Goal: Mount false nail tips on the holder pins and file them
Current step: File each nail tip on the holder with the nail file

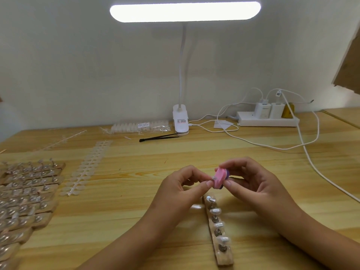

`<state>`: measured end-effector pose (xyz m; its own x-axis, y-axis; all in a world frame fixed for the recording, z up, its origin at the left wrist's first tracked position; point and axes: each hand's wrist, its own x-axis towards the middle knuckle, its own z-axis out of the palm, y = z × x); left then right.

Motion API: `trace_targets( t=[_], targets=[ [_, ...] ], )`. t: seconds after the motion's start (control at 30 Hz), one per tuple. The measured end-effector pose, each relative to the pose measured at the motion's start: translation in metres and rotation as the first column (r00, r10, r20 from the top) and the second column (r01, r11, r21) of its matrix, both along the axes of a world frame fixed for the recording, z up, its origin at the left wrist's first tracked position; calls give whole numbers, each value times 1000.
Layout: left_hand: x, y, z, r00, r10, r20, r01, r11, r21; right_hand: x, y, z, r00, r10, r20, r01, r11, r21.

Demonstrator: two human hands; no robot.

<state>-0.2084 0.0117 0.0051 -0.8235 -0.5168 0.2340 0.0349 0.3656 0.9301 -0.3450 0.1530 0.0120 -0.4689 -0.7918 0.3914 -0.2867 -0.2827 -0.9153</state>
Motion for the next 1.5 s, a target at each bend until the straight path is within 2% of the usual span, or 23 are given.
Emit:
trace_targets(
  t=[0.27,0.4,0.83,1.13,1.5],
  targets=[
    [-1,1,0,1000,28,-11,-28,999,-24,0,0,0,999,-45,-20,45,999,-25],
    [0,1,1,1000,19,-22,-20,999,-32,1,0,0,1000,-3,-24,3,1000,18],
    [1,2,2,1000,25,-10,-25,999,-34,-1,0,-3,998,-6,-56,4,1000,-29],
    [1,8,2,990,135,36,-126,975,-184,-2,-2,-4,999,-5,-34,4,999,-43],
    [4,11,5,994,108,6,-106,984,-141,-2,-2,-4,998,35,-53,-38,998,-57]
  ],
)
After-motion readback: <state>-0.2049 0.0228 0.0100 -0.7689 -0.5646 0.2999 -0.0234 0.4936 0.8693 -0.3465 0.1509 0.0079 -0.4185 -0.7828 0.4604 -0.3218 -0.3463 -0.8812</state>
